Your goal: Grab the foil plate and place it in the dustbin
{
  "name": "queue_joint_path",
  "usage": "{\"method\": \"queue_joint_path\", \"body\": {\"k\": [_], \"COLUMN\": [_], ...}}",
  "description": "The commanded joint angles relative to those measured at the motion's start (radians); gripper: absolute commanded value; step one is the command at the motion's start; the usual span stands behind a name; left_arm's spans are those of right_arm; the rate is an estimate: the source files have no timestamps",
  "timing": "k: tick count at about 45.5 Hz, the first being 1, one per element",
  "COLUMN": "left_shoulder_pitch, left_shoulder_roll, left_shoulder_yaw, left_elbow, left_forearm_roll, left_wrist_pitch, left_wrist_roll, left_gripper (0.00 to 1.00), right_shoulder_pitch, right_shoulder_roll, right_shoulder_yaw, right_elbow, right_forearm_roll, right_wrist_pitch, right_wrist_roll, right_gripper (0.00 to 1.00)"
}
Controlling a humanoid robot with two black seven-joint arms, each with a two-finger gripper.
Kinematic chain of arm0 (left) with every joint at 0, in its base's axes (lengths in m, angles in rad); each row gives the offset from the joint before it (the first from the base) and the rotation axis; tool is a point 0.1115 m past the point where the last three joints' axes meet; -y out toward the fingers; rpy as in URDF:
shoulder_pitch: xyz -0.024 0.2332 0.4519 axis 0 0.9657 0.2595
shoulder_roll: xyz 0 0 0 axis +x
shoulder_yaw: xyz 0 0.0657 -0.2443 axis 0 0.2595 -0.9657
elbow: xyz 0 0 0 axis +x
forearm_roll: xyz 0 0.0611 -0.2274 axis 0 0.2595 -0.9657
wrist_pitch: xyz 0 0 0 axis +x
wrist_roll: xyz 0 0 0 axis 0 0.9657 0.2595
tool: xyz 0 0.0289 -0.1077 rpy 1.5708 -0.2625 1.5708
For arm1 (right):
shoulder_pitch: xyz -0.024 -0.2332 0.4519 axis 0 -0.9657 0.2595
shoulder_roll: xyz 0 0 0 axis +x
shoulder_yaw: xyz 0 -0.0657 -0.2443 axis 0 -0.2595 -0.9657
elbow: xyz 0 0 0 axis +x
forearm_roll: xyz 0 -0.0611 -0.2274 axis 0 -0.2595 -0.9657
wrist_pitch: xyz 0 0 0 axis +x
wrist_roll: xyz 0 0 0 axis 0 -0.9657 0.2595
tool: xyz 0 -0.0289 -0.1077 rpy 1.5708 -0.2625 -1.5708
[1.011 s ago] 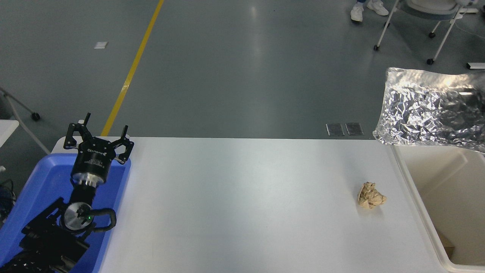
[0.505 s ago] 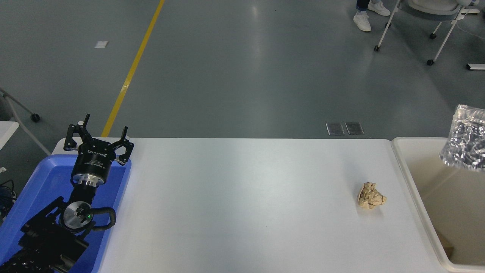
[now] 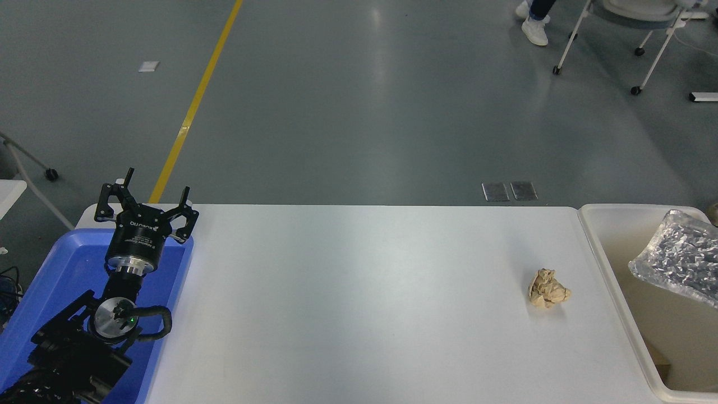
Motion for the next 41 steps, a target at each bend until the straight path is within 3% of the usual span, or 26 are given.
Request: {"method": "queue_joint_path", "body": {"k": [1, 4, 5, 6, 7, 8, 23, 32, 41], "left_shoulder_pitch": [-0.001, 0.001, 0.001, -0.001, -0.001, -0.001, -0.001, -0.001, -0.001], "left_shoulder_roll": [0.000, 0.000, 0.000, 0.000, 0.000, 0.000, 0.000, 0.000, 0.000], "left_shoulder_yaw": [0.000, 0.000, 0.000, 0.000, 0.000, 0.000, 0.000, 0.000, 0.000], "left_elbow": [0.000, 0.000, 0.000, 0.000, 0.000, 0.000, -0.001, -0.001, -0.001], "left_forearm_roll": [0.000, 0.000, 0.000, 0.000, 0.000, 0.000, 0.000, 0.002, 0.002], "left_wrist_pitch": [0.000, 0.000, 0.000, 0.000, 0.000, 0.000, -0.001, -0.004, -0.004], "left_wrist_roll": [0.000, 0.000, 0.000, 0.000, 0.000, 0.000, 0.003, 0.004, 0.004], "left_gripper": [1.00, 1.00, 1.00, 1.00, 1.00, 1.00, 1.00, 1.00, 1.00], "right_shoulder_pitch": [-0.101, -0.103, -0.103, -0.103, -0.104, -0.104, 0.004, 0.507, 1.066], "right_shoulder_roll": [0.100, 0.103, 0.105, 0.105, 0.105, 0.107, 0.078, -0.137, -0.090], "right_shoulder_yaw": [0.056, 0.081, 0.086, 0.092, 0.098, 0.101, 0.058, -0.421, -0.808], "right_elbow": [-0.065, -0.065, -0.065, -0.065, -0.065, -0.062, 0.007, 0.473, 0.884], "right_forearm_roll": [0.037, 0.037, 0.037, 0.037, 0.037, 0.037, 0.020, 0.022, 0.037], "right_wrist_pitch": [-0.060, -0.060, -0.060, -0.060, -0.060, -0.058, -0.038, -0.015, 0.132], "right_wrist_roll": [-0.012, -0.017, -0.018, -0.020, -0.020, -0.020, -0.017, -0.017, -0.015], "right_gripper": [0.05, 0.12, 0.20, 0.43, 0.84, 1.00, 1.00, 1.00, 1.00]}}
